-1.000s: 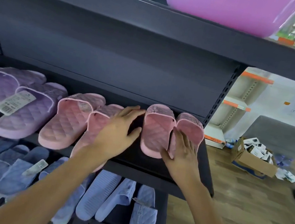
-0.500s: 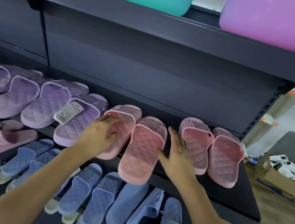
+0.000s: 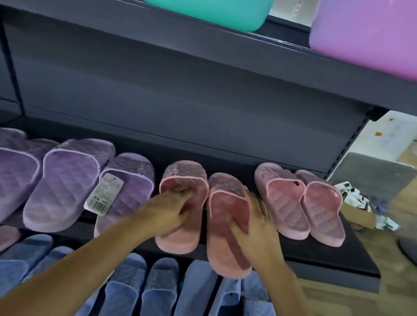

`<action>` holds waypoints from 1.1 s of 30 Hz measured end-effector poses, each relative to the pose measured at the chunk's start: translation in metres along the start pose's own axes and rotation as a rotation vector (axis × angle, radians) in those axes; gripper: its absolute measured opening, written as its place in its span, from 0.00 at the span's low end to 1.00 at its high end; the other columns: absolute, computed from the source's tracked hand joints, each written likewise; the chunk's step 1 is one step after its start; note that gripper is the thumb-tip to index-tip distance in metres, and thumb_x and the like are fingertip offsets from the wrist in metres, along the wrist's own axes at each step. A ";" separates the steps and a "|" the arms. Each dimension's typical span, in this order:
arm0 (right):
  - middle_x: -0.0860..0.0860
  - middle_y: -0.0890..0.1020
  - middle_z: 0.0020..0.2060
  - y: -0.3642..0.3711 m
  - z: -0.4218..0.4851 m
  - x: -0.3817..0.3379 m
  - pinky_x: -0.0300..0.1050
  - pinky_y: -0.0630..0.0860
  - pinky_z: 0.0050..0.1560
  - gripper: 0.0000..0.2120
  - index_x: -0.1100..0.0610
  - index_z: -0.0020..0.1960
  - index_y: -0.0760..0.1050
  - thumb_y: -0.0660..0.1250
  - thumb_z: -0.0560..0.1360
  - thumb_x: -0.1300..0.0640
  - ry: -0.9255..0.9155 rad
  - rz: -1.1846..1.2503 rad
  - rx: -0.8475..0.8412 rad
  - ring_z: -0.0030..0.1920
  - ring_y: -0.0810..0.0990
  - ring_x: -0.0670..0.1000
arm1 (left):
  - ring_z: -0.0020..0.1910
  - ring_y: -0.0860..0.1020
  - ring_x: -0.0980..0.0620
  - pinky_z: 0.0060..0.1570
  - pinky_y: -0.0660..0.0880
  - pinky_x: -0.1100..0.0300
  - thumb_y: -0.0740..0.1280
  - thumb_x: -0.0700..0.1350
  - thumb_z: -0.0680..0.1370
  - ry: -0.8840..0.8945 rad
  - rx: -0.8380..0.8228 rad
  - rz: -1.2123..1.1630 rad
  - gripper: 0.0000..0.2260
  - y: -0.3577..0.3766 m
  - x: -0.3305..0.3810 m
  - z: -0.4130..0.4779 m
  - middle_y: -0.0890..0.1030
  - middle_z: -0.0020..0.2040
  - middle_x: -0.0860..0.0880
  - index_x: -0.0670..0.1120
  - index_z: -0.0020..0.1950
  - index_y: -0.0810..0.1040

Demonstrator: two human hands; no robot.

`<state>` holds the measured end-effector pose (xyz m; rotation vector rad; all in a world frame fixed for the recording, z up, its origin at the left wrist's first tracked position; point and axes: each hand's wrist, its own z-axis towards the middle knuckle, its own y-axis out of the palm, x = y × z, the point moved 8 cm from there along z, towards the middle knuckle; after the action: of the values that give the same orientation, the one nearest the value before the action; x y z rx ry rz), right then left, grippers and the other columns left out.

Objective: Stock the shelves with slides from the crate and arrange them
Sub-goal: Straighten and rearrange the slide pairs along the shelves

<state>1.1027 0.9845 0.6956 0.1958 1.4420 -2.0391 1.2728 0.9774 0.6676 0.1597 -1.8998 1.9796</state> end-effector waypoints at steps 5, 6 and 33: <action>0.58 0.69 0.68 0.003 -0.004 -0.002 0.49 0.68 0.63 0.41 0.61 0.72 0.61 0.51 0.65 0.39 0.064 -0.002 0.012 0.67 0.68 0.58 | 0.72 0.59 0.46 0.69 0.58 0.55 0.56 0.45 0.81 0.065 -0.028 -0.043 0.22 -0.002 0.006 0.020 0.59 0.75 0.47 0.45 0.74 0.58; 0.57 0.68 0.68 0.002 -0.004 -0.003 0.48 0.68 0.63 0.42 0.60 0.72 0.61 0.51 0.63 0.39 0.067 -0.006 0.010 0.67 0.67 0.58 | 0.72 0.58 0.46 0.70 0.56 0.55 0.54 0.45 0.81 0.062 -0.031 -0.037 0.21 -0.001 0.006 0.024 0.59 0.75 0.46 0.45 0.74 0.58; 0.53 0.66 0.68 0.008 0.004 0.009 0.51 0.74 0.55 0.44 0.55 0.74 0.58 0.57 0.62 0.36 0.061 0.055 -0.047 0.65 0.68 0.55 | 0.45 0.79 0.45 0.46 0.74 0.52 0.63 0.40 0.78 0.075 0.446 -0.281 0.06 -0.058 0.013 -0.001 0.82 0.46 0.47 0.43 0.53 0.77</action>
<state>1.1010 0.9752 0.6863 0.2771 1.5041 -1.9685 1.2813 0.9817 0.7261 0.4404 -1.2829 2.1404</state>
